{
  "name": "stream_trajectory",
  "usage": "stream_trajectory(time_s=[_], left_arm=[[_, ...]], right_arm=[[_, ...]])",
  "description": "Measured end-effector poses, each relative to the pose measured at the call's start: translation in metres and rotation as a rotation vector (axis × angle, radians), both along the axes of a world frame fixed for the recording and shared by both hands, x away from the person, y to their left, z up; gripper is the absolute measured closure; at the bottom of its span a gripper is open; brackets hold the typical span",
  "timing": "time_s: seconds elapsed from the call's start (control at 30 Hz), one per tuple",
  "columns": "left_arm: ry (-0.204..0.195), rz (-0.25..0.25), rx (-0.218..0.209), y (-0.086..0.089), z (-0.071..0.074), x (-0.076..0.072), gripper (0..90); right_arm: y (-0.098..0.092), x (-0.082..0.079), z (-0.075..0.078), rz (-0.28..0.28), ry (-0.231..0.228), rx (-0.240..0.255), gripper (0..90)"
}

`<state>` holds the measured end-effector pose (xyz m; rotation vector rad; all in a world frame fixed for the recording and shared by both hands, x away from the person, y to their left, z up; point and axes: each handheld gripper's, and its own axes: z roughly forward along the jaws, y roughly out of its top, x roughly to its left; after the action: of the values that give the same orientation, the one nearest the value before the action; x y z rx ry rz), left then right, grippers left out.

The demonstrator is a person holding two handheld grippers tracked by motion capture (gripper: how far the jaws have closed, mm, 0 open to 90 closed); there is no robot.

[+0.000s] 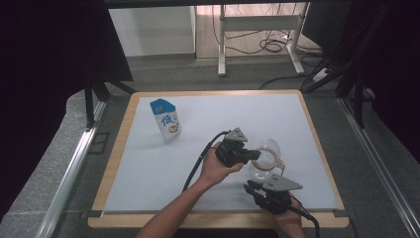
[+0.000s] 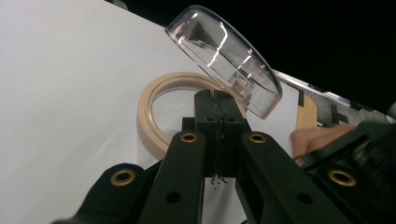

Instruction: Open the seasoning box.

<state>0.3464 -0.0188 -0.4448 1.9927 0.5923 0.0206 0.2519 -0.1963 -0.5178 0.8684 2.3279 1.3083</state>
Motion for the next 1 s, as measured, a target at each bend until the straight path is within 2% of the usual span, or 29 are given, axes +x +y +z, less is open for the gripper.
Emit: stream_trajectory(time_s=[0.17, 0.3, 0.4, 0.5, 0.6, 0.8, 0.93, 1.0], left_arm=[[0.000, -0.016, 0.003, -0.006, 0.004, 0.000, 90.0], [0.008, -0.044, 0.001, -0.015, 0.009, 0.000, 90.0], [-0.008, -0.070, -0.004, -0.026, 0.017, -0.004, 90.0], [-0.029, -0.099, 0.026, -0.038, 0.022, -0.008, 90.0], [-0.025, -0.105, 0.030, -0.042, 0.020, -0.009, 89.8], [-0.017, -0.089, 0.015, -0.032, 0.015, -0.007, 87.7], [-0.045, -0.053, -0.017, -0.007, 0.019, -0.008, 80.5], [-0.042, -0.039, -0.032, 0.008, 0.020, -0.007, 74.2]], right_arm=[[0.014, 0.004, -0.013, 0.024, 0.029, -0.002, 59.9], [0.016, 0.004, -0.013, 0.030, 0.020, -0.005, 58.9], [0.013, 0.003, -0.012, 0.025, 0.019, 0.009, 58.4], [0.011, 0.002, -0.014, 0.019, 0.022, 0.004, 58.1], [0.011, 0.002, -0.016, 0.018, 0.027, -0.004, 57.6], [0.012, 0.002, -0.015, 0.017, 0.015, 0.001, 57.2], [0.013, 0.004, -0.013, 0.017, 0.007, 0.007, 56.3], [0.014, 0.006, -0.013, 0.015, 0.004, 0.002, 55.5]])
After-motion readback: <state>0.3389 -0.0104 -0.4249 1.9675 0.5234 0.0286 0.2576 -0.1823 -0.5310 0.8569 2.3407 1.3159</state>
